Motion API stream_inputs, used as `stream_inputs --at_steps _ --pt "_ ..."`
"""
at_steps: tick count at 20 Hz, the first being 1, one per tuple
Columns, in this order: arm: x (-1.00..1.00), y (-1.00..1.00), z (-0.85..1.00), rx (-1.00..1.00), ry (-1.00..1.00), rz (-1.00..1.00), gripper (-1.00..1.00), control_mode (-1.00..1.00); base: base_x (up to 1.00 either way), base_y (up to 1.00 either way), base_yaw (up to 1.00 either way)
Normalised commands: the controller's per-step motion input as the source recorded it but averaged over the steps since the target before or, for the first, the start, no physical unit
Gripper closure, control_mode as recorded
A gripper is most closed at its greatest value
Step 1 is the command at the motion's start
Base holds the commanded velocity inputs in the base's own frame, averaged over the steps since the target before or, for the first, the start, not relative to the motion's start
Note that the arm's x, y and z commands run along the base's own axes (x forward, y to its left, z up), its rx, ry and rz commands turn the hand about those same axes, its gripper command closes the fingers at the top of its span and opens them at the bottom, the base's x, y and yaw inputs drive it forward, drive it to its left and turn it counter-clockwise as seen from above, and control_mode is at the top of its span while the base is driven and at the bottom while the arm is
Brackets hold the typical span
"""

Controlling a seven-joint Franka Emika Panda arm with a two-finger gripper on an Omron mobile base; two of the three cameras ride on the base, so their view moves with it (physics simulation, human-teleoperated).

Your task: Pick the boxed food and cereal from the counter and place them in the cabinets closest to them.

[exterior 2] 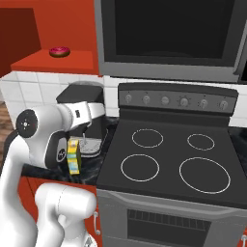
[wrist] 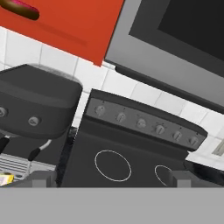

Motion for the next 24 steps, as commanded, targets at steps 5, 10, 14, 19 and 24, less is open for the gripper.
stream_inputs --at_steps 5,10,14,19,24 --pt "0.00 0.21 -0.04 0.01 0.02 0.08 -1.00 -1.00 0.00 0.00 0.00" --pt "-0.01 0.11 -0.01 0.03 0.11 0.13 -1.00 -1.00 0.00 0.00 0.00" --pt "-0.06 0.00 -0.04 0.05 0.06 0.15 -1.00 -1.00 0.00 0.00 0.00" --pt "0.00 0.00 -0.03 0.02 0.01 0.08 -1.00 -1.00 0.00 0.00 0.00" --pt "0.04 0.11 -0.01 -0.02 0.07 0.00 -1.00 -1.00 0.00 0.00 0.00"
